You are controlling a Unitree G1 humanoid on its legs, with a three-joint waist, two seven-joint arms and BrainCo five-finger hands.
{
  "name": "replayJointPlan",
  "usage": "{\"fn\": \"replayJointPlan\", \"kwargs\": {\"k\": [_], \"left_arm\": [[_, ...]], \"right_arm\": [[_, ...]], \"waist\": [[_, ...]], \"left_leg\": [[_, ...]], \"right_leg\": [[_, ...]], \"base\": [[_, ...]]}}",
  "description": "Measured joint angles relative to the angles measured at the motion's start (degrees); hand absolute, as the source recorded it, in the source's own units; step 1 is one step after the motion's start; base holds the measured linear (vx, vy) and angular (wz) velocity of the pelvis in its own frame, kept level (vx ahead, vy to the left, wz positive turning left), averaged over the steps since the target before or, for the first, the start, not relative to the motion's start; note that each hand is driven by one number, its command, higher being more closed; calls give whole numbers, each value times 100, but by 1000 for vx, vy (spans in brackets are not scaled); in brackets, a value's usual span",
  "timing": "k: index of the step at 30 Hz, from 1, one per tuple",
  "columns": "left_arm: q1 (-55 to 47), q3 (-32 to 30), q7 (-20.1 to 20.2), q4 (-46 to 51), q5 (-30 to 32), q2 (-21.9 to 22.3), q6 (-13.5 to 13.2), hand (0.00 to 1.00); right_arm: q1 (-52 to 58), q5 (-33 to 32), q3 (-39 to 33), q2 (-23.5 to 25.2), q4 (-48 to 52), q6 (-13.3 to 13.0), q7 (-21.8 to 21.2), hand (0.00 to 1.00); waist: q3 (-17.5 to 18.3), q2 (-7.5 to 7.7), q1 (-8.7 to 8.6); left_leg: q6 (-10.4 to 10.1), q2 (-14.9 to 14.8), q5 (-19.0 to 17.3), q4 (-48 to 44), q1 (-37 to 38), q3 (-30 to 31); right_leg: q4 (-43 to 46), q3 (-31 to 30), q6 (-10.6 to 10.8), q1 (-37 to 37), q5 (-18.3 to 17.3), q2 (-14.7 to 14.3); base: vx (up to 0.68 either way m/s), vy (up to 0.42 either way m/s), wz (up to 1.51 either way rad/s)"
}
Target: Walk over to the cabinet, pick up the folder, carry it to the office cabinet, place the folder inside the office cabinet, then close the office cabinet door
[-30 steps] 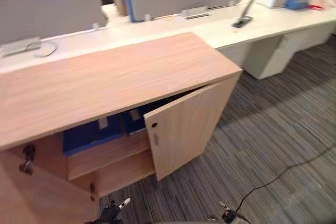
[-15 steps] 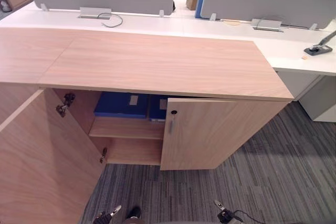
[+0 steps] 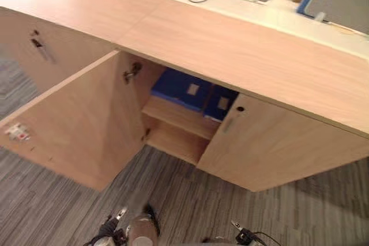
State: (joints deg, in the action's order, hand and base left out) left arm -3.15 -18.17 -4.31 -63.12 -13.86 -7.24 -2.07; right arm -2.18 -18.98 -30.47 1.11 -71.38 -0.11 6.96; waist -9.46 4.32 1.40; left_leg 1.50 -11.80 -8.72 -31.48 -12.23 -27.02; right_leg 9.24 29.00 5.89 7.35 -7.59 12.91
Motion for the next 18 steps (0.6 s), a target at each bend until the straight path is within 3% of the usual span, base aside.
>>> {"fn": "replayJointPlan", "kwargs": {"k": [1,2,3,4,6,7,14,18], "left_arm": [[-60,23,11,-60,41,62,22,0],[-26,39,30,-58,42,8,36,0],[22,126,40,-52,48,1,33,0],[63,162,54,-83,82,32,55,0],[95,179,87,-159,145,74,75,0],[112,247,101,-150,280,96,68,0],[196,367,166,-153,271,257,45,0],[178,303,142,-155,-242,261,45,0]], "right_arm": [[111,0,-88,-83,98,-5,-19,0],[152,-4,-181,-15,89,2,-24,0],[184,-3,-236,28,73,27,-30,0],[191,-3,-405,24,66,27,-34,0],[222,2,-446,5,86,27,-47,0],[243,39,-445,-21,116,30,-65,0],[259,233,-443,-15,193,111,-82,0],[233,230,-420,-23,192,110,-105,0]], "waist": [[99,-220,-107],[98,-131,-120],[102,-52,-121],[110,-67,-172],[117,-162,-262],[133,-206,-269],[133,-237,-258],[128,-243,-281]], "left_leg": [[73,116,-222,474,86,-103],[67,315,-55,748,103,-50],[143,769,459,1699,294,105],[185,1099,978,2646,617,263],[214,1384,1350,3408,920,531],[187,1459,1483,3683,1016,634],[191,1552,1523,3692,1191,945],[190,1596,1520,3692,1228,1037]], "right_leg": [[36,140,42,-8,-50,-70],[3,213,61,-33,-69,35],[-128,232,8,-125,-35,59],[-280,234,-79,-138,19,-34],[-313,260,-76,-84,37,-90],[-299,353,-61,-39,53,-90],[-308,740,-68,317,44,-71],[-396,843,-78,427,33,-80]], "base": [[80,150,72],[75,180,96],[18,69,102],[17,78,97],[-12,54,85],[-20,66,67],[-23,-17,27],[-26,-10,13]]}}
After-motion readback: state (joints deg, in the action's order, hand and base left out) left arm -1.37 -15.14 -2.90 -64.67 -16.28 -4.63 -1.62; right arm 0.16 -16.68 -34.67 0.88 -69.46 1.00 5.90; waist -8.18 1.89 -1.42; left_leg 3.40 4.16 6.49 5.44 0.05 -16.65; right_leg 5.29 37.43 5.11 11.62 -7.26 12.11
